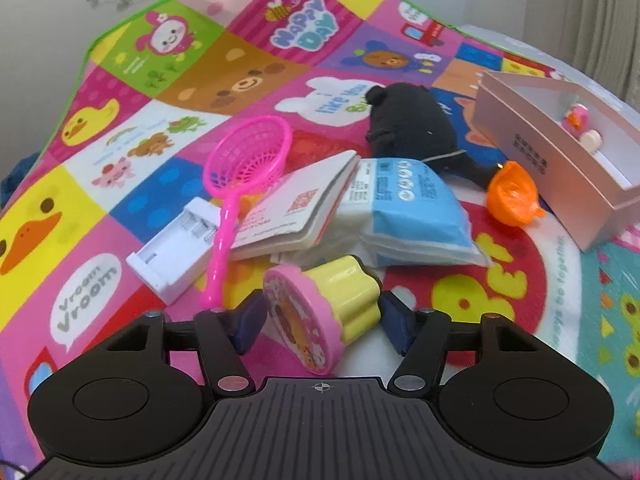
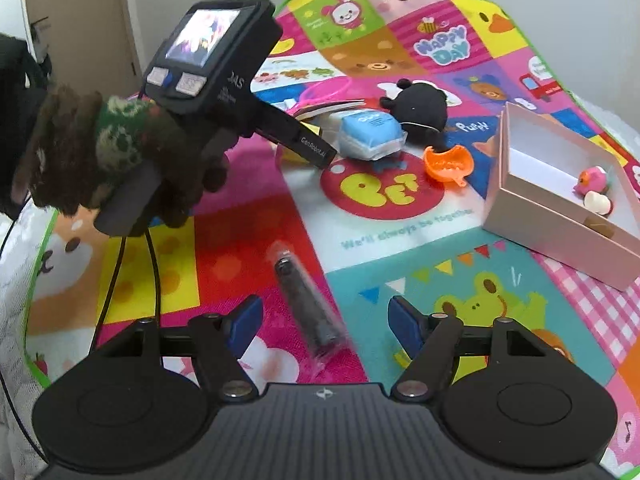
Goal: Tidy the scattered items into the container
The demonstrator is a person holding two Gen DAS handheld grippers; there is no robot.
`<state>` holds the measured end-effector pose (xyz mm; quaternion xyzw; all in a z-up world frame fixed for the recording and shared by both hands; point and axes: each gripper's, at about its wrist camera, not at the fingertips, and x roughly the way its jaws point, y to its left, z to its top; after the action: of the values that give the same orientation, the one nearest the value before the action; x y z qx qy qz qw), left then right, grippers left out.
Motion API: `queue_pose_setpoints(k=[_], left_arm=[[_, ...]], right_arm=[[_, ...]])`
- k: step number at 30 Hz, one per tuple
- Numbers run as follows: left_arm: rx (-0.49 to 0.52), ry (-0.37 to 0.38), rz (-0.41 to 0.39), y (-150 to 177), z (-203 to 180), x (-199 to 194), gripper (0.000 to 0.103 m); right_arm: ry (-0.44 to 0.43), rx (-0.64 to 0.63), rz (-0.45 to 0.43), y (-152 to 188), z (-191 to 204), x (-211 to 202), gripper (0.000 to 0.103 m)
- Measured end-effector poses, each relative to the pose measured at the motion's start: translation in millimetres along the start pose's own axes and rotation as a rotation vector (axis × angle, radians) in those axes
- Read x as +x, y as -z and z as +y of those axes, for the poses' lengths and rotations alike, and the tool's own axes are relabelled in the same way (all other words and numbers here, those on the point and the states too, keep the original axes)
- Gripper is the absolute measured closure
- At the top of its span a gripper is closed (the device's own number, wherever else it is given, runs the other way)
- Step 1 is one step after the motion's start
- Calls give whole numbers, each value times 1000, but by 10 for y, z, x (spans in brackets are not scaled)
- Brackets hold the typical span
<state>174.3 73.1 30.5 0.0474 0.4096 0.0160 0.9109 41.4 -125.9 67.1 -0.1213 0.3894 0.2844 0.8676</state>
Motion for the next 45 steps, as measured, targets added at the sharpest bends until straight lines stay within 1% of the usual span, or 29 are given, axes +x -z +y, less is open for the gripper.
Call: queue_pose_setpoints(k=[4,6,7,9,11,12,13,14,16,17,19,21,22,25,26,27,28,31,33,35,36,38,41,45], left_arm=[[33,25,34,156,-18,-260,37],[80,54,46,277,-53,-449,37],[112,70,46,350,-79,-550,39],[179,100,46,525,-134,-747,40],[212,123,70,672,-174,-865,38],[213,131,87,716,-187,-890,37],[203,136,109,751,-193,-905,30],[186,140,129,771,-187,-912,27],[142,158,151,776,-151,-921,12],[123,166,151,780,-131,-935,10],[111,176,140,780,-107,-960,7],[97,192,138,778,-86,-962,6],[80,209,141,785,-71,-963,6],[32,257,150,805,-43,-964,3],[25,273,149,810,-47,-972,3],[22,285,145,810,-56,-982,3],[21,298,139,803,-75,-992,3],[19,347,115,763,-137,-1043,3],[40,376,75,742,-196,-1113,3],[84,390,20,723,-269,-1196,2],[105,394,-2,714,-304,-1224,2],[136,406,-14,691,-376,-1233,1],[140,413,2,671,-452,-1177,1],[137,411,14,641,-488,-1086,0]], right_arm=[[5,-26,8,25,36,43,33],[6,-40,14,38,56,77,33],[8,-51,14,45,71,91,33],[9,-85,8,61,109,117,33],[13,-116,6,73,145,149,33],[16,-127,9,77,155,172,33],[21,-132,15,77,159,200,33],[26,-135,23,74,157,235,33],[37,-138,37,68,145,289,32],[42,-143,39,65,138,305,30],[59,-167,37,60,119,312,27],[123,-219,17,68,95,303,26],[176,-263,-7,83,90,296,25],[383,-442,-90,156,110,317,25],[433,-473,-105,164,98,329,25],[455,-467,-107,144,64,336,25],[454,-432,-103,110,18,331,25],[398,-259,-80,-9,-127,285,24],[351,-158,-61,-48,-214,265,23],[323,-94,-47,-49,-290,255,22],[316,-70,-42,-44,-316,261,22],[307,-29,-34,-26,-360,262,22],[299,0,-29,5,-384,243,22],[297,5,-37,38,-413,184,21]])
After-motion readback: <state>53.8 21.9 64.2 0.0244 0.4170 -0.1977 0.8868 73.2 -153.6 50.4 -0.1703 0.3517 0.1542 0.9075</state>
